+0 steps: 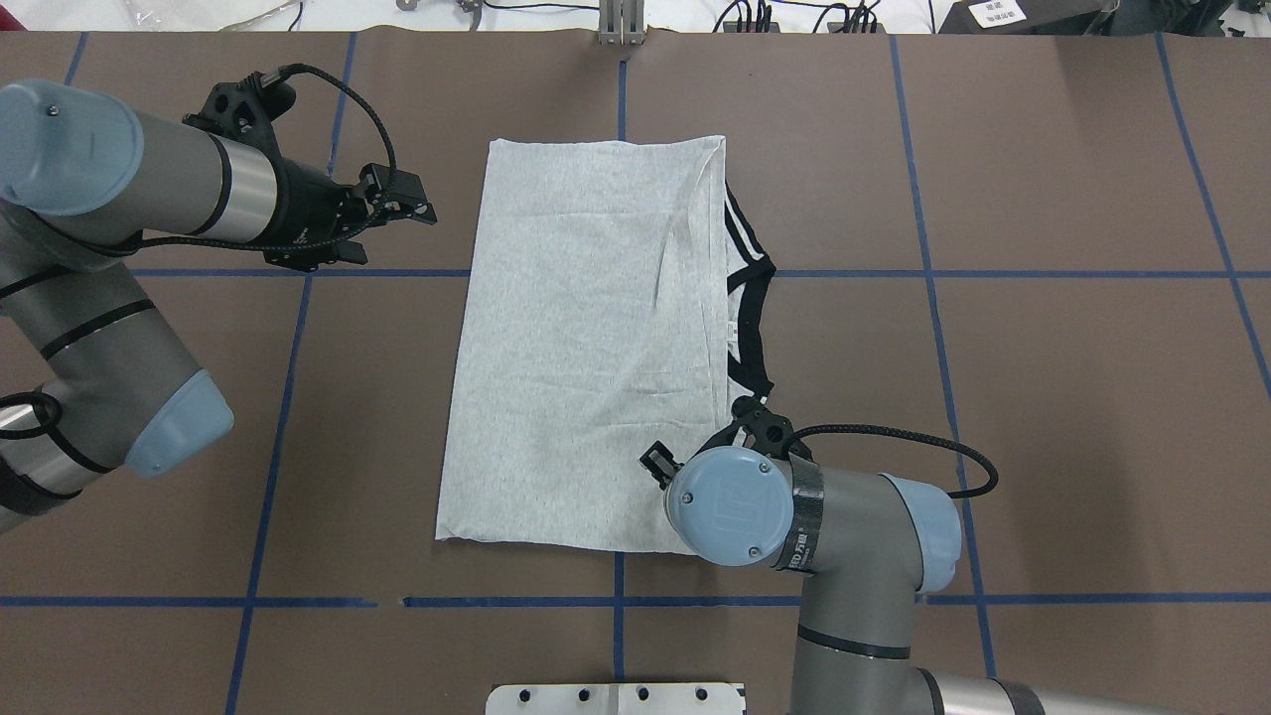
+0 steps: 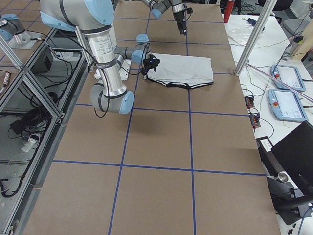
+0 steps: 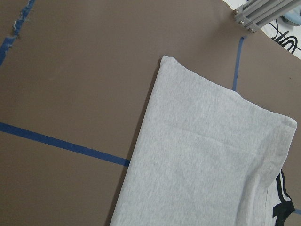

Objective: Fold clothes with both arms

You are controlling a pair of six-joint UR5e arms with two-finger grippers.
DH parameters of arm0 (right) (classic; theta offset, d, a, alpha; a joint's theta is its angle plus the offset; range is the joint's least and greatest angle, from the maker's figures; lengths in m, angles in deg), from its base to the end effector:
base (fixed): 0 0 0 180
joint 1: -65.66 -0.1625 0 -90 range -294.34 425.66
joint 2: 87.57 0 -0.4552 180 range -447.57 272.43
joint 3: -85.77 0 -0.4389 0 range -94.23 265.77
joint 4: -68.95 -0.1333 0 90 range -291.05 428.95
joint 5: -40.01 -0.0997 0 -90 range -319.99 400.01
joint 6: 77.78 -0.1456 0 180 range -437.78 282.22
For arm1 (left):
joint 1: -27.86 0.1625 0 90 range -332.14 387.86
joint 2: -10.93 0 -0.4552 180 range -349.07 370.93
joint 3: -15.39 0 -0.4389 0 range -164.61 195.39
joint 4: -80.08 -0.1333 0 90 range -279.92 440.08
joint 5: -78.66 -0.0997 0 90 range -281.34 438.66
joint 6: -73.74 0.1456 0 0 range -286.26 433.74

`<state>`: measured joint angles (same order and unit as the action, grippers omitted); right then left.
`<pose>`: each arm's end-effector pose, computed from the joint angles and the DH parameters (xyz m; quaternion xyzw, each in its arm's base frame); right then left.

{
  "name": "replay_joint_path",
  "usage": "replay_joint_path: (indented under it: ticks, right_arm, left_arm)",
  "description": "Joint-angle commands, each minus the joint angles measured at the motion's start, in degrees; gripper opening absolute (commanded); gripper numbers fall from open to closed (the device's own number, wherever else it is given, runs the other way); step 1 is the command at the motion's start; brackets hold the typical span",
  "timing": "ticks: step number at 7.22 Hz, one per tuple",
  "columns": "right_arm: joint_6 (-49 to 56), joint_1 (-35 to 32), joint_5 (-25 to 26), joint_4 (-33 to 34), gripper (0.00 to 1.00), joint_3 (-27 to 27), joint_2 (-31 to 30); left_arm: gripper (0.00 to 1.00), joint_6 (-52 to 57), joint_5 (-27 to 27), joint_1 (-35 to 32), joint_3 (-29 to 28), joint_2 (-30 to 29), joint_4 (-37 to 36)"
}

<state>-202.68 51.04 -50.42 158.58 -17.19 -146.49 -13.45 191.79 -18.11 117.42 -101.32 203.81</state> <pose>-0.6668 -0.3106 0.2815 -0.0700 -0.3714 0.3865 0.8413 0.4294 -0.5537 0.2943 0.0749 0.5676 -0.1944 0.7965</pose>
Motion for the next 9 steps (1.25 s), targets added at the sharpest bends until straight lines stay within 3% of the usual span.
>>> replay_joint_path:
  ticks: [1,2,5,6,9]
  right_arm:
    - [-0.1,-0.1,-0.3,0.0,0.90,0.9,0.2]
    - [-0.3,-0.1,-0.4,0.0,0.87,0.9,0.3]
    - [-0.6,0.0,-0.5,0.0,0.26,1.5,0.3]
    - [-0.7,0.0,-0.6,0.1,0.01,1.4,0.6]
    - [0.2,-0.6,-3.8,0.0,0.00,-0.2,0.3]
  left_arm:
    - [1.00,0.0,0.0,0.0,0.0,0.0,0.0]
    - [1.00,0.0,0.0,-0.1,0.1,0.0,0.0]
    - [1.00,-0.4,0.0,-0.1,0.4,0.0,0.0]
    - [1.00,-0.4,0.0,0.0,0.5,0.1,-0.1]
    - [1.00,-0.4,0.0,0.0,3.3,3.2,-0.1]
